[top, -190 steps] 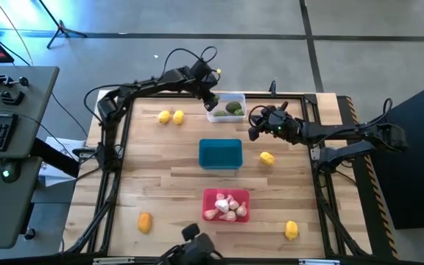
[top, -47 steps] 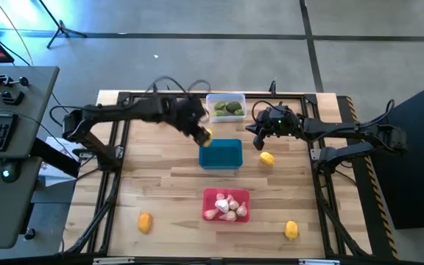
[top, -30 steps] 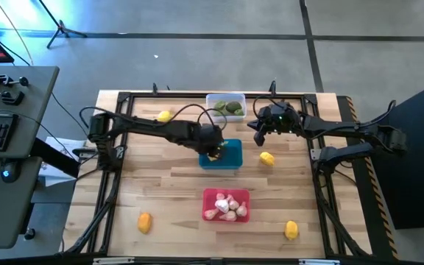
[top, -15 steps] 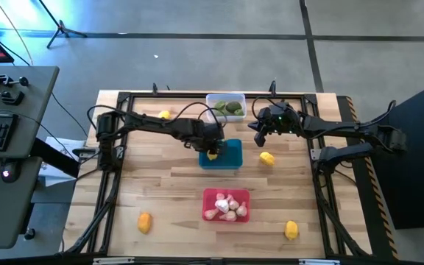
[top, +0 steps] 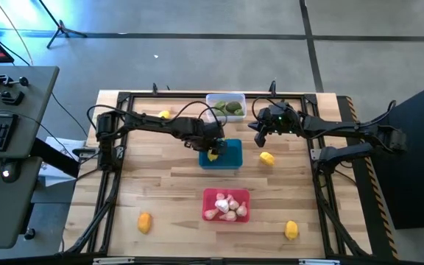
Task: Sort produce into baskets
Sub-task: Put the top right yellow lemon into the blue bin, then put the middle right yellow lemon into the blue bin
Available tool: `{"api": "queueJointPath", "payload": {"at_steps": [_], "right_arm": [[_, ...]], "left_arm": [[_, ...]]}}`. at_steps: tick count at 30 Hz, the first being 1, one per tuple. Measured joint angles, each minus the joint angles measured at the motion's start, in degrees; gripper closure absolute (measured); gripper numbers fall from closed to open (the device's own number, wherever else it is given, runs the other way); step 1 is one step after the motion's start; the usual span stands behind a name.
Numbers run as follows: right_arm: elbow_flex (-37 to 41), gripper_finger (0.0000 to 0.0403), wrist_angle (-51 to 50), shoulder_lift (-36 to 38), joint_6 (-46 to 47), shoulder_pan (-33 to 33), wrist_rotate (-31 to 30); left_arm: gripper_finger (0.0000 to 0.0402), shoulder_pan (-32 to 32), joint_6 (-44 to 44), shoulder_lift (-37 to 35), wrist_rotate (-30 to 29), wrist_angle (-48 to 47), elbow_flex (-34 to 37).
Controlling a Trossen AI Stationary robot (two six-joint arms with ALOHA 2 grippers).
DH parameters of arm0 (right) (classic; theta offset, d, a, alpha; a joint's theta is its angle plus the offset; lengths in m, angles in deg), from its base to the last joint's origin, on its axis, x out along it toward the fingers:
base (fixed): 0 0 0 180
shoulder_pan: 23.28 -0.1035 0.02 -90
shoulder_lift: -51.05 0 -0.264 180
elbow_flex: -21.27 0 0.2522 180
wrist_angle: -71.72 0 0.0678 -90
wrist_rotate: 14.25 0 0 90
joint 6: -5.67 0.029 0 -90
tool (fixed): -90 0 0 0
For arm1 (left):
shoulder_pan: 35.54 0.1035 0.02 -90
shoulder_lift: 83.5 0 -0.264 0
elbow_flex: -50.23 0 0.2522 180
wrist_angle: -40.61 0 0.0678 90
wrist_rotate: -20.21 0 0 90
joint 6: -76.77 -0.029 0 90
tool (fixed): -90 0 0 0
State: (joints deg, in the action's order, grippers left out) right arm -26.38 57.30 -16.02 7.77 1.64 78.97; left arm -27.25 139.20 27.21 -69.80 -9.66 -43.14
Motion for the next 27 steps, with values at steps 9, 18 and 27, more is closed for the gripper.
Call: {"api": "queueJointPath", "payload": {"at_steps": [9,18,27], "right_arm": [[0.00,0.0403,-0.62,0.00,0.26,0.66,1.12],[-2.54,0.0369,-8.75,0.00,2.01,0.07,1.56],[-4.39,0.0227,-27.14,0.00,11.91,-7.14,1.09]], "left_arm": [[0.0183,-0.26,-7.09,-0.56,-1.14,-2.41,-5.93],[0.0249,-0.63,-19.76,-8.44,-13.89,-4.77,-6.21],[0.0334,0.34,-28.12,-13.62,-11.02,8.17,3.91]]}}
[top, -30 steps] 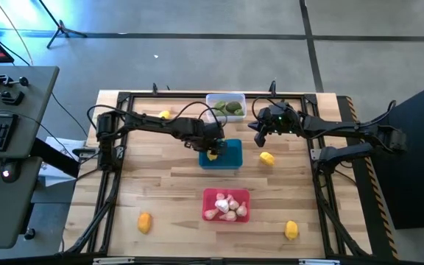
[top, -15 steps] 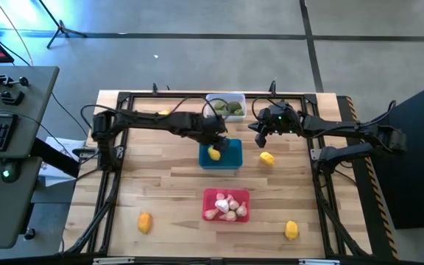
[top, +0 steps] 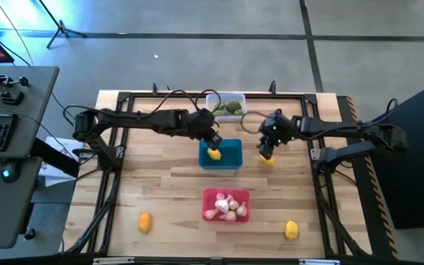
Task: Sort produce into baskets
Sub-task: Put the middle right yellow lemon into the blue bin
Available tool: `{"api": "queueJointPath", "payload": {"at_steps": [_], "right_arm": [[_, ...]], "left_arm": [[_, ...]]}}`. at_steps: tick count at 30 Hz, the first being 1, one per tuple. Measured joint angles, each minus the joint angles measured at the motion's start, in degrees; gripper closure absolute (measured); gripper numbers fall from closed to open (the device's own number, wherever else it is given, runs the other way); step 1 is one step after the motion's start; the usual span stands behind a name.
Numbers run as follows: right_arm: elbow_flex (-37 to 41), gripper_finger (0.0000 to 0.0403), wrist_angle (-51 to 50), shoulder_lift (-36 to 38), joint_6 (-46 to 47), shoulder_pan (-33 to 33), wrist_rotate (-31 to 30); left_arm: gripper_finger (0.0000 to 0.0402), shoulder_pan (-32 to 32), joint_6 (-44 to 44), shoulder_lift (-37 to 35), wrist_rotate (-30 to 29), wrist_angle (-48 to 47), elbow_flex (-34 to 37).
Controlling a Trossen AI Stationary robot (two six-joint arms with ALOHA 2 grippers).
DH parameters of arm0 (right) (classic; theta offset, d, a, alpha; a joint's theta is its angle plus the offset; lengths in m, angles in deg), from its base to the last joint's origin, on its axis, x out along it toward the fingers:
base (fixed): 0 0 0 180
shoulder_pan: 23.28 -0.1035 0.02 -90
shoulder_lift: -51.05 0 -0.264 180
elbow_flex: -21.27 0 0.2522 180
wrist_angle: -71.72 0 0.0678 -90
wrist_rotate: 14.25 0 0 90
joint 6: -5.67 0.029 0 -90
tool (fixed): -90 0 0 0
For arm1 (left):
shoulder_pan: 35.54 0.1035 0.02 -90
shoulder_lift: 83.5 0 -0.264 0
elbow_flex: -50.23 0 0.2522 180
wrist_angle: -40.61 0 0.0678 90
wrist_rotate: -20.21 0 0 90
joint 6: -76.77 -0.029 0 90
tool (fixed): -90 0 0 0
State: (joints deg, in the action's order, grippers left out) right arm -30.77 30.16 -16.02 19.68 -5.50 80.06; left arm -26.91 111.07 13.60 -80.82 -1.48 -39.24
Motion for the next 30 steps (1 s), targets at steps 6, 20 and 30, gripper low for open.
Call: {"api": "queueJointPath", "payload": {"at_steps": [6,20,30], "right_arm": [[0.00,0.0143,-9.55,0.00,8.96,-7.64,-6.23],[0.92,0.0116,-10.52,-3.86,12.71,-13.84,-11.02],[0.96,0.0166,-7.50,-12.24,12.92,-13.82,-8.65]], "left_arm": [[0.0375,1.50,-4.73,-4.64,3.27,10.77,8.61],[0.0400,9.04,-5.63,-18.95,9.54,31.81,32.21],[0.0399,10.53,-3.91,-23.87,9.35,32.77,38.40]]}}
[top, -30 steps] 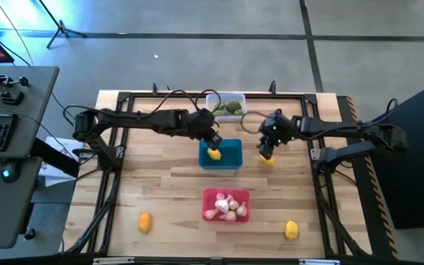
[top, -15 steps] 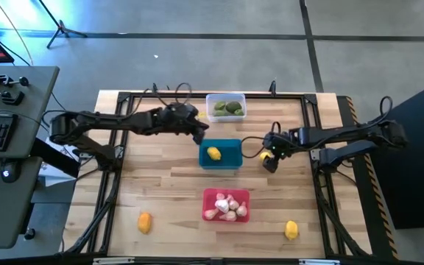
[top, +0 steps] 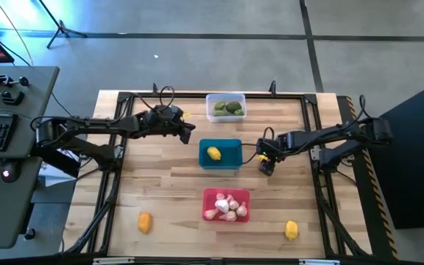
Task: Sort produce into baskets
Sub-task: Put the middle right yellow lemon into the blue bin
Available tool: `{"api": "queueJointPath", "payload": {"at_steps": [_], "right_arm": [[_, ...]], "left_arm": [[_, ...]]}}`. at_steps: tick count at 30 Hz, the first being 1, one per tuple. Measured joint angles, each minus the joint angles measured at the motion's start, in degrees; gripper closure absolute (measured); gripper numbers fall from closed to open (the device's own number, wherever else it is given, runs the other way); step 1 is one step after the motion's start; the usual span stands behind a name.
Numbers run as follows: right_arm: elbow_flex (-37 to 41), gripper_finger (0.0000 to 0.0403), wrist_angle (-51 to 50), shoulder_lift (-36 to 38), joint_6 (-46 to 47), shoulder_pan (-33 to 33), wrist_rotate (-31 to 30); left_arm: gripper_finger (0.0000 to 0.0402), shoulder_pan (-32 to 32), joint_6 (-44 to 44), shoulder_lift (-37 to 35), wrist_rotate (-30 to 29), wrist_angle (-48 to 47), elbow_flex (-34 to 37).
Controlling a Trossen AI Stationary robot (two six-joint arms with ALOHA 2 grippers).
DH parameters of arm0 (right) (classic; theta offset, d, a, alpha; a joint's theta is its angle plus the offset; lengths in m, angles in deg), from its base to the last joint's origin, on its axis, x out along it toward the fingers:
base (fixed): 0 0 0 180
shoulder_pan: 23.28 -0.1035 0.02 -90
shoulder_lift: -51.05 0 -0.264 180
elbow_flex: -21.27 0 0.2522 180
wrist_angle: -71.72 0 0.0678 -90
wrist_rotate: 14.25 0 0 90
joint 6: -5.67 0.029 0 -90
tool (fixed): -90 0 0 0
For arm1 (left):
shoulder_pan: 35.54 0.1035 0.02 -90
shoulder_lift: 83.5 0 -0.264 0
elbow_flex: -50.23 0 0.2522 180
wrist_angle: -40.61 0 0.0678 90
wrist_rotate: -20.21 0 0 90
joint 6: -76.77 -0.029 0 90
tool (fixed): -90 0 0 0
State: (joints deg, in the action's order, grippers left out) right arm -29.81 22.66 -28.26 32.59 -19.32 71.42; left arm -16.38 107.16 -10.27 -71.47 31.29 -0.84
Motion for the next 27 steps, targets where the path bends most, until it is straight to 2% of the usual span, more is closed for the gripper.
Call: {"api": "queueJointPath", "payload": {"at_steps": [6,9,13,17,23,27], "right_arm": [[-0.47,0.0283,1.14,-1.75,0.84,1.14,3.81],[-3.19,0.0283,-3.60,-0.16,1.54,2.33,4.67],[-11.19,0.0283,-5.53,1.79,-0.58,4.26,4.79],[-19.82,0.0283,-1.29,0.43,-4.09,5.44,4.60],[-30.48,0.0283,-1.62,-9.15,-10.48,6.11,4.07],[-34.84,0.0283,-1.87,-17.08,-13.13,6.32,6.02]], "left_arm": [[0.0400,1.00,0.83,-1.76,-2.07,-0.38,2.92],[0.0401,2.23,0.12,-3.72,-2.05,-0.63,4.30],[0.0401,4.39,-0.76,-7.47,0.95,-0.43,5.01],[0.0401,6.34,-1.99,-11.07,2.81,-0.69,5.01],[0.0401,8.80,-2.65,-13.83,2.76,-2.76,5.01],[0.0401,9.33,-3.04,-14.03,2.74,-4.07,5.01]]}}
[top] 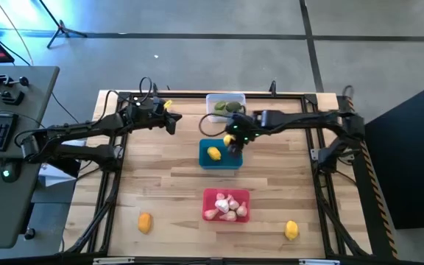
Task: Sort produce into baskets
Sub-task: Put the middle right yellow lemon into the blue bin
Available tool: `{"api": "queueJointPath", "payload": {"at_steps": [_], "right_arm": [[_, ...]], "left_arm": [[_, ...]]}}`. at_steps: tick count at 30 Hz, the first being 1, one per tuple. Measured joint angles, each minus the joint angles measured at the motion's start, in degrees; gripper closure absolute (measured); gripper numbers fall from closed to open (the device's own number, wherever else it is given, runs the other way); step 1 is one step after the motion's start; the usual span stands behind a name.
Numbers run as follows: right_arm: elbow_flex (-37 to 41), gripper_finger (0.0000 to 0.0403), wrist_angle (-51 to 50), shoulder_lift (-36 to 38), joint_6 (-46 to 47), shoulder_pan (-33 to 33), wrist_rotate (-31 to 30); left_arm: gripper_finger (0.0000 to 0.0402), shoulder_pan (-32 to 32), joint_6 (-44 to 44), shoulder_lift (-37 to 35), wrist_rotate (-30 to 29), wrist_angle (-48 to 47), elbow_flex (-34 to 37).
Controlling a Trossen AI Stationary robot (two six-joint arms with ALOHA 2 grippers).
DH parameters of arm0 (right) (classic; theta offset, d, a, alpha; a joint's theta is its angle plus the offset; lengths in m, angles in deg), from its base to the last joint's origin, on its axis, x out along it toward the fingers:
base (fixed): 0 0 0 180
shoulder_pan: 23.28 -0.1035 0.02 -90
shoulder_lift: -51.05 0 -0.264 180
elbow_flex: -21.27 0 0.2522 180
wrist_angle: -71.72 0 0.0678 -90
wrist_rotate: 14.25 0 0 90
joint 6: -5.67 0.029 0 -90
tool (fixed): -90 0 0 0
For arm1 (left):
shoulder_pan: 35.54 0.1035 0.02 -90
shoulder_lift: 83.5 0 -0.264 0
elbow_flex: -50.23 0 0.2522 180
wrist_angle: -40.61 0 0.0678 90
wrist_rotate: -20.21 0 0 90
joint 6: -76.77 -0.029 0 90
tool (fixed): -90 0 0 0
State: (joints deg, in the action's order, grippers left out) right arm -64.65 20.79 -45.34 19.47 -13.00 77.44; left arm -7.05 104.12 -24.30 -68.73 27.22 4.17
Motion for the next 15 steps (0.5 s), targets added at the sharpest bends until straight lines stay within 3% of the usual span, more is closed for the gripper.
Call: {"api": "queueJointPath", "payload": {"at_steps": [7,15], "right_arm": [[-2.35,0.0283,0.19,-9.02,-3.25,0.09,0.46],[-2.29,0.0277,0.32,-12.67,-3.50,0.11,-2.47]], "left_arm": [[0.0401,0.02,-1.36,0.00,1.81,-0.03,0.00],[0.0401,0.00,-1.54,0.00,3.32,-0.13,0.00]]}}
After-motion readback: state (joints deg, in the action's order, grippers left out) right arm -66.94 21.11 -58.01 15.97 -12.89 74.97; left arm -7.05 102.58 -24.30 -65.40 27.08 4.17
